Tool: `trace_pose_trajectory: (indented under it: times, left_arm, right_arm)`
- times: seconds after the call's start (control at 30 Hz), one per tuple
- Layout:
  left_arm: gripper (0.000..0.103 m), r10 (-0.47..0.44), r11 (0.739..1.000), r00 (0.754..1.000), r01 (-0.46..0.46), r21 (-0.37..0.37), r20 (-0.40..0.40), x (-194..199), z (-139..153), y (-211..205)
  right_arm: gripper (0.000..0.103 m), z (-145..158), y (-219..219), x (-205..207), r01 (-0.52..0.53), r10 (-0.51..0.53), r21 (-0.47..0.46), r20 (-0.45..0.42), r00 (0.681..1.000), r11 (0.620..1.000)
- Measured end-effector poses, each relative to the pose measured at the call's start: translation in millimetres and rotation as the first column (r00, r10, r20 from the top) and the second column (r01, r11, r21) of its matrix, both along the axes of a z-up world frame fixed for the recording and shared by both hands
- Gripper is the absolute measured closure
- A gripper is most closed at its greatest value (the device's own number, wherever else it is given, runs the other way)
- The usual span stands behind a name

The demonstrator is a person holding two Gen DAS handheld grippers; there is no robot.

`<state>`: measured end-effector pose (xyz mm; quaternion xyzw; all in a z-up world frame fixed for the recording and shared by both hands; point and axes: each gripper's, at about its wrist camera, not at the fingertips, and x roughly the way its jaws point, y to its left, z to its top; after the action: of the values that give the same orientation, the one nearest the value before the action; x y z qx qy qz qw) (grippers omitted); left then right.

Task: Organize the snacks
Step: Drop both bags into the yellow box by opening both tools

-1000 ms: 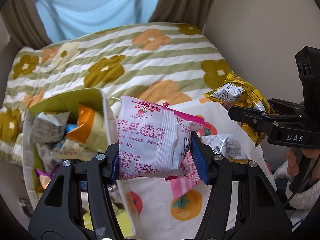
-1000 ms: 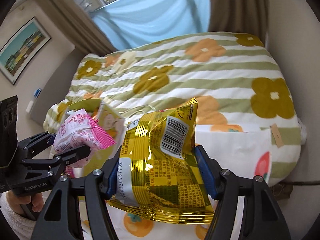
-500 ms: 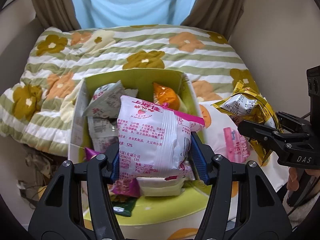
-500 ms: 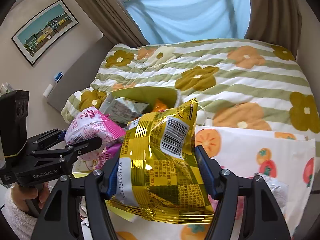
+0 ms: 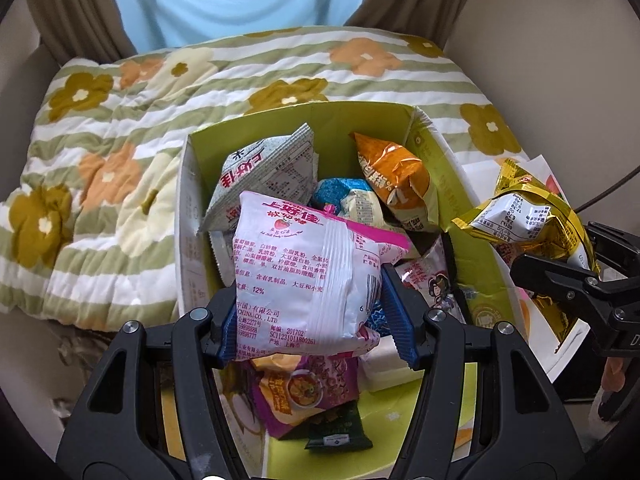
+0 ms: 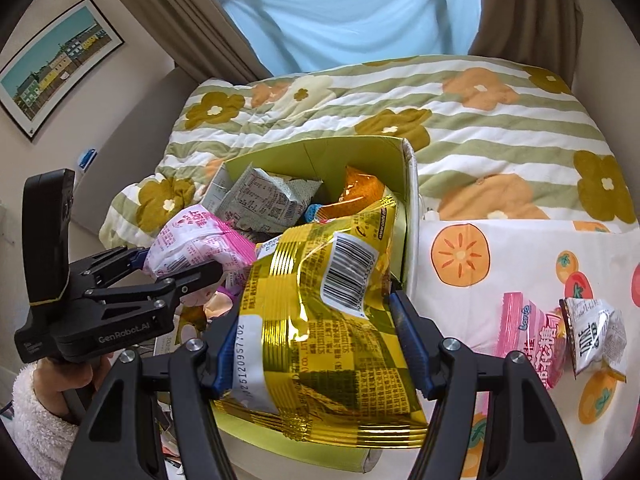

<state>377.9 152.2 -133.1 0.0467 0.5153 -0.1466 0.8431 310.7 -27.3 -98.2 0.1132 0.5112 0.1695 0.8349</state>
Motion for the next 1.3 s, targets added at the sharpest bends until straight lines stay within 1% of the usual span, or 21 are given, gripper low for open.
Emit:
trace_pose_trajectory:
  times: [0.07, 0.13, 0.17, 0.2, 0.3, 0.37, 0.47, 0.57, 0.7, 0.77, 0.8, 0.87, 0.9, 0.93, 1.0, 1.13, 1.2, 1.3]
  left_arm:
    - [0.034, -0.013, 1.000, 1.000, 0.013, 0.010, 0.006, 1, -2, -2]
    - [0.006, 0.000, 1.000, 1.000, -0.001, 0.027, 0.015, 1, -3, 0]
    - [0.003, 0.014, 0.999, 1.000, -0.015, 0.030, 0.025, -1, -3, 3]
    - [0.002, 0.037, 0.999, 0.999, -0.038, 0.025, 0.030, -4, -2, 7]
    - [0.002, 0.118, 0.993, 0.993, -0.118, -0.007, 0.007, -20, -3, 22]
    - [0.002, 0.176, 0.984, 0.984, -0.176, -0.034, 0.009, -33, -1, 31]
    - [0.002, 0.242, 0.968, 0.970, -0.240, -0.067, 0.025, -46, 3, 43]
    - [0.002, 0.265, 0.962, 0.964, -0.263, -0.074, 0.027, -51, 4, 48]
    - [0.002, 0.297, 0.955, 0.953, -0.295, -0.040, 0.054, -57, 5, 54]
    - [0.002, 0.314, 0.949, 0.947, -0.311, -0.041, 0.064, -61, 7, 58]
    - [0.002, 0.321, 0.947, 0.945, -0.318, -0.048, 0.065, -64, 9, 60]
    - [0.002, 0.331, 0.943, 0.941, -0.328, -0.058, 0.065, -68, 11, 62]
    - [0.002, 0.334, 0.942, 0.940, -0.331, -0.059, 0.068, -70, 11, 63]
    - [0.002, 0.336, 0.941, 0.939, -0.333, -0.058, 0.070, -72, 11, 64]
    - [0.002, 0.337, 0.941, 0.938, -0.333, -0.055, 0.078, -76, 12, 63]
    - [0.002, 0.314, 0.949, 0.945, -0.310, -0.058, 0.089, -82, 13, 57]
    - [0.002, 0.294, 0.955, 0.952, -0.290, -0.054, 0.087, -84, 13, 52]
    - [0.002, 0.266, 0.963, 0.959, -0.261, -0.063, 0.094, -89, 16, 47]
  right_arm:
    - [0.040, 0, 2, 1, 0.011, -0.011, -0.013, -0.009, 1.000, 1.000]
    - [0.040, 0, 4, 2, 0.013, -0.013, -0.027, -0.014, 1.000, 1.000]
    - [0.040, 0, 5, 2, 0.011, -0.011, -0.031, -0.014, 1.000, 0.999]
    - [0.040, 0, 7, 2, 0.008, -0.009, -0.035, -0.012, 1.000, 0.999]
    - [0.040, -2, 9, 3, -0.015, 0.015, -0.045, 0.006, 1.000, 0.999]
    - [0.040, -6, 11, 2, -0.037, 0.038, -0.044, 0.014, 0.999, 0.998]
    - [0.040, -11, 17, 2, -0.056, 0.057, -0.037, 0.015, 0.998, 0.998]
    - [0.040, -18, 24, 3, -0.059, 0.060, -0.052, 0.011, 0.998, 0.997]
    - [0.039, -31, 32, 6, -0.078, 0.077, -0.039, -0.012, 0.997, 0.996]
    - [0.038, -32, 37, 5, -0.081, 0.081, -0.033, -0.001, 0.997, 0.996]
    - [0.037, -32, 40, 4, -0.081, 0.082, -0.033, 0.012, 0.997, 0.996]
    - [0.020, -30, 42, 1, -0.081, 0.082, -0.030, 0.042, 0.996, 0.996]
    - [0.004, -27, 41, -2, -0.077, 0.079, -0.025, 0.063, 0.995, 0.997]
    - [0.000, -25, 40, -5, -0.076, 0.077, -0.019, 0.081, 0.994, 0.997]
    - [0.000, -21, 37, -12, -0.073, 0.074, -0.012, 0.111, 0.991, 0.997]
    - [0.000, -17, 31, -26, -0.050, 0.055, -0.034, 0.150, 0.987, 0.998]
    - [0.000, -15, 27, -31, -0.033, 0.038, -0.030, 0.154, 0.987, 0.999]
    - [0.000, -11, 19, -37, -0.004, 0.008, -0.033, 0.128, 0.992, 0.999]
